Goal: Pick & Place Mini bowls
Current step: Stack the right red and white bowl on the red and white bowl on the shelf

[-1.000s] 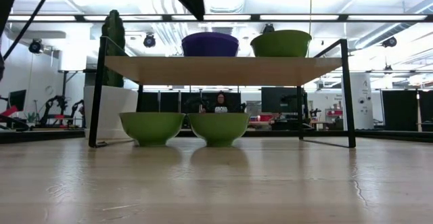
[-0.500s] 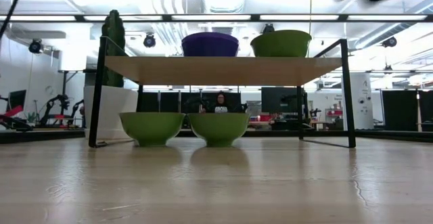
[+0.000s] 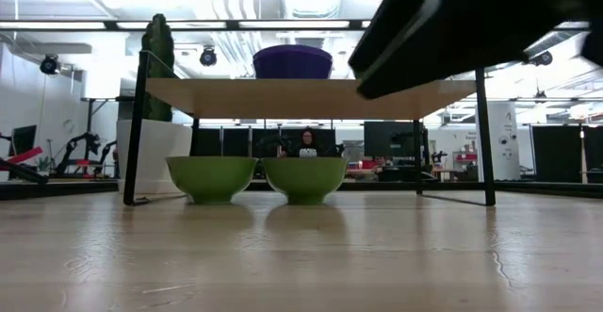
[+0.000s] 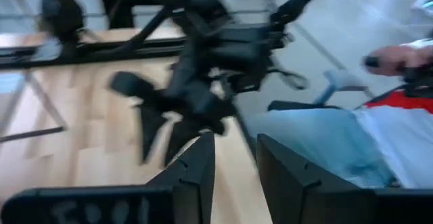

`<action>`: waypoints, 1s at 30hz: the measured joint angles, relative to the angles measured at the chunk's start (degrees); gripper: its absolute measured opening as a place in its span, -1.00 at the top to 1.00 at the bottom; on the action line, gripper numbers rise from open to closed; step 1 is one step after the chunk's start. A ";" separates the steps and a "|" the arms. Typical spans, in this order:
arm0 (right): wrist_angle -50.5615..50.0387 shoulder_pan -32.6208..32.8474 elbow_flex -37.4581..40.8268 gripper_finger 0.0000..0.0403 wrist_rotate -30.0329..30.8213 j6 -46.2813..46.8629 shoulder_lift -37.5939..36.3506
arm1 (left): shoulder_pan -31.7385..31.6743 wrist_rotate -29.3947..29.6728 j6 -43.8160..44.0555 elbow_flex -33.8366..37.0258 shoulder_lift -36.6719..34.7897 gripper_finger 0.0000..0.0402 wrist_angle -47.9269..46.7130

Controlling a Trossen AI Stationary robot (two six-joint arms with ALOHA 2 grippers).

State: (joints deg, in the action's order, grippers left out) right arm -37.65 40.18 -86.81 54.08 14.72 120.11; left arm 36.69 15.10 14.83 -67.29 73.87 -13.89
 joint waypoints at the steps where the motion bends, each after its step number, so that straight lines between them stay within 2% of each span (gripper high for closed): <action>1: 0.01 -0.79 0.16 0.21 0.00 0.05 0.00 | 0.72 -0.05 -0.10 1.69 -0.66 0.49 2.18; 8: 0.20 -6.02 1.07 0.24 0.03 0.03 0.00 | 3.46 -0.02 -1.13 7.55 -4.59 0.49 6.97; 12: 0.92 -8.37 2.10 0.22 0.05 0.11 0.00 | 3.43 0.02 -2.45 7.66 -6.23 0.49 9.01; 19: 2.08 -10.54 4.79 0.22 3.66 1.27 0.10 | 3.52 -0.12 -6.75 7.66 -9.24 0.49 9.37; 26: 4.44 -10.47 5.19 0.22 7.51 -5.62 4.77 | 3.56 -0.20 -7.75 7.66 -10.33 0.49 8.70; 30: 4.98 -10.92 4.02 0.22 9.77 -6.00 7.25 | 3.67 -0.63 -7.72 7.66 -10.48 0.49 7.29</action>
State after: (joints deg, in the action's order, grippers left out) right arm -32.68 29.27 -82.79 63.86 8.73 127.37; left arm 40.36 14.47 7.11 -59.64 63.39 -6.60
